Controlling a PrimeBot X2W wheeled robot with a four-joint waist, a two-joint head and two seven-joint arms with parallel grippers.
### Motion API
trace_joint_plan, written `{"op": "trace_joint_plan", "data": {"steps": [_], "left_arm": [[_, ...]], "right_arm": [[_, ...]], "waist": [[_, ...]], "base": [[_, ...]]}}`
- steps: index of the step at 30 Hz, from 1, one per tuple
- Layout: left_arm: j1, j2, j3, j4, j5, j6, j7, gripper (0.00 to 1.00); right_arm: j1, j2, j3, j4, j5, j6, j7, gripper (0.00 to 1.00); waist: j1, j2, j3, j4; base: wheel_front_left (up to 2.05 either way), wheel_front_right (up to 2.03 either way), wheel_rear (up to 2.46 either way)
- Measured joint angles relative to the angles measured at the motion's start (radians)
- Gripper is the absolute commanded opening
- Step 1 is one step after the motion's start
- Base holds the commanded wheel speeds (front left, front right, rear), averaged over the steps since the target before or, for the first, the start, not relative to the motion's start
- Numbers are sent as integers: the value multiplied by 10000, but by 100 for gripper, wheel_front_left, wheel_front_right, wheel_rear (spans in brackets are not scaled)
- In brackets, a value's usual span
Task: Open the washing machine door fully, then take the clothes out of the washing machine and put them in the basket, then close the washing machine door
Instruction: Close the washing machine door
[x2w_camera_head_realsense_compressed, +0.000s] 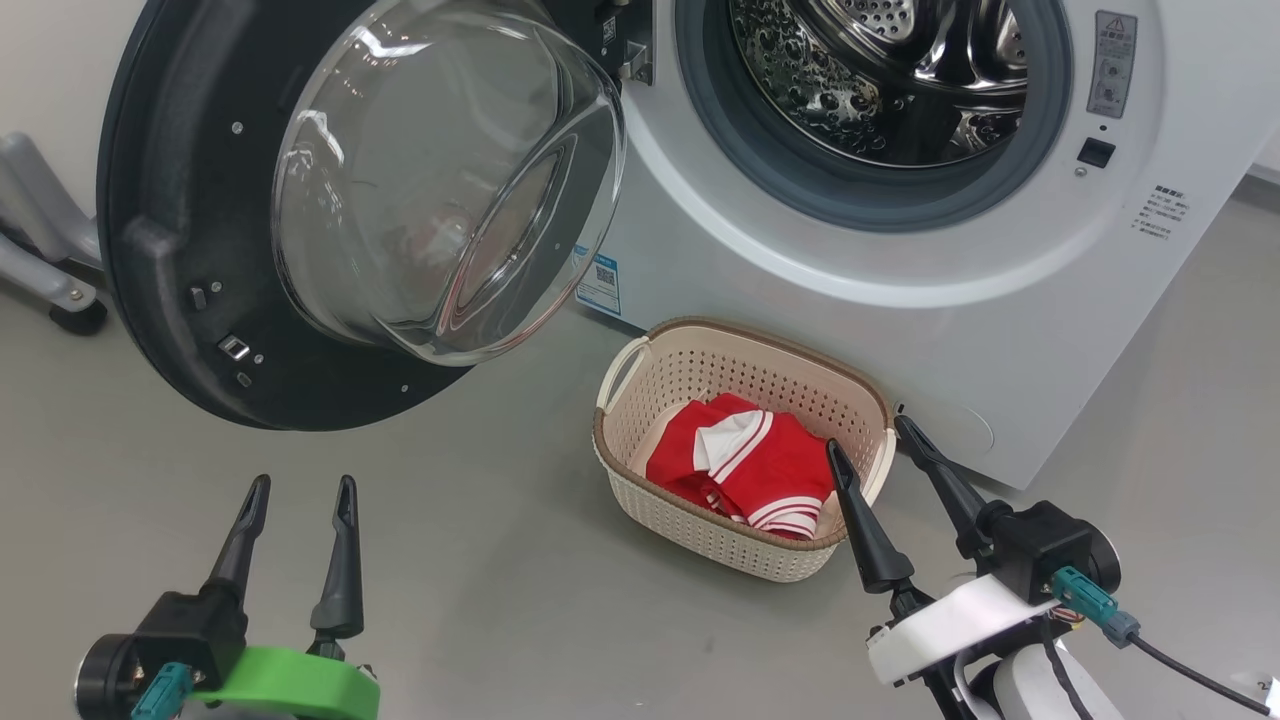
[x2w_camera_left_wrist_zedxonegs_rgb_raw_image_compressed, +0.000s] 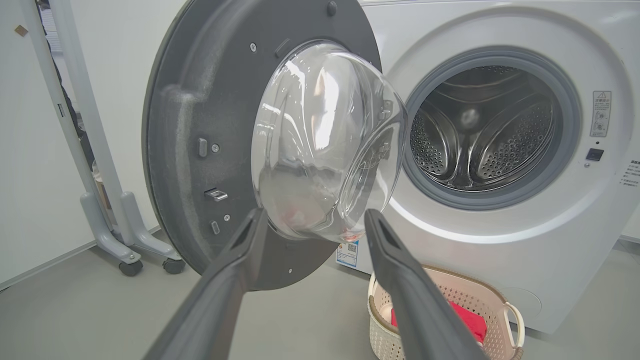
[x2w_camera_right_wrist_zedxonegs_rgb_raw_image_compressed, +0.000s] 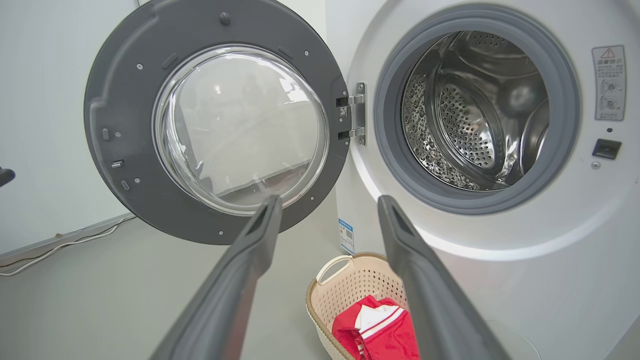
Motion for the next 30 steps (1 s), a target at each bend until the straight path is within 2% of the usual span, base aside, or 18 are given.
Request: {"op": "trace_joint_plan", "data": {"steps": [11, 12, 13, 23, 30], "left_arm": [[5, 0, 29, -38, 0, 0, 0, 98], [6, 0, 29, -40, 0, 0, 0, 42], [9, 0, 25, -40, -2, 0, 0, 0], [35, 0, 48, -173, 0, -13, 0, 0], [19, 119, 508, -548, 4, -13, 0, 0]], "right_arm": [[0, 0, 0, -2, 0, -2, 0, 100], [0, 0, 0, -2, 0, -2, 0, 100], [0, 0, 0, -2, 0, -2, 0, 100], [10, 2, -23, -71, -21, -17, 0, 100], [-3, -10, 58, -117, -190, -15, 0, 100]], "waist": [[0, 0, 81, 15], [0, 0, 90, 16], [0, 0, 100, 18], [1, 0, 275, 34], [1, 0, 629, -48]], "base": [[0, 0, 0], [0, 0, 0], [0, 0, 0], [0, 0, 0], [0, 0, 0]]}}
